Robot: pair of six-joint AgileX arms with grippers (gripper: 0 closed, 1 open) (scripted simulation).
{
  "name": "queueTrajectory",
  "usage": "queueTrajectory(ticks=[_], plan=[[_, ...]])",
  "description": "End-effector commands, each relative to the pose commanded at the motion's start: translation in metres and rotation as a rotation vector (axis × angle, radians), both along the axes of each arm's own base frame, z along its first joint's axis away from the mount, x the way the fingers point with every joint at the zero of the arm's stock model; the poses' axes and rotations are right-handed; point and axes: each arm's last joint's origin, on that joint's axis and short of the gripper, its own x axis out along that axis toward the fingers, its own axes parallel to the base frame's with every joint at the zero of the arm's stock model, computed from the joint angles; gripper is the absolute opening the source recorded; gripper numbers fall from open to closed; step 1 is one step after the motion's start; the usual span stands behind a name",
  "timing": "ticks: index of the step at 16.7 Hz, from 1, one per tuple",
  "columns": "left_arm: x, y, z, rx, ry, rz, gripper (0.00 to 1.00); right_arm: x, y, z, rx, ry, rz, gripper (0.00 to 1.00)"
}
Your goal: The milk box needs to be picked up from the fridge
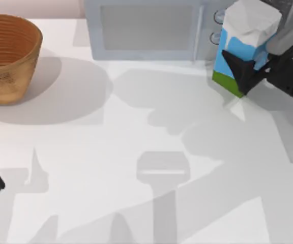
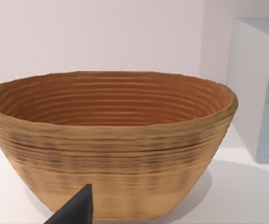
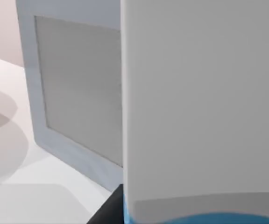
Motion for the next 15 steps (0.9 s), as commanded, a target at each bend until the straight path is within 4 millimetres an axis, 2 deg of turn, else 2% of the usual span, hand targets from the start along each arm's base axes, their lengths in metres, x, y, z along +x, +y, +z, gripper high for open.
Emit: queueTrajectory(ticks=[3, 15], plan=[[0.0000, 0.0000, 0.0000, 0.000, 0.000, 0.000, 1.00, 0.0000, 0.0000, 0.0000, 0.000, 0.000, 0.000, 0.00], [0.0000, 0.0000, 0.0000, 0.000, 0.000, 0.000, 1.00, 0.0000, 0.0000, 0.0000, 0.000, 0.000, 0.000, 0.90]])
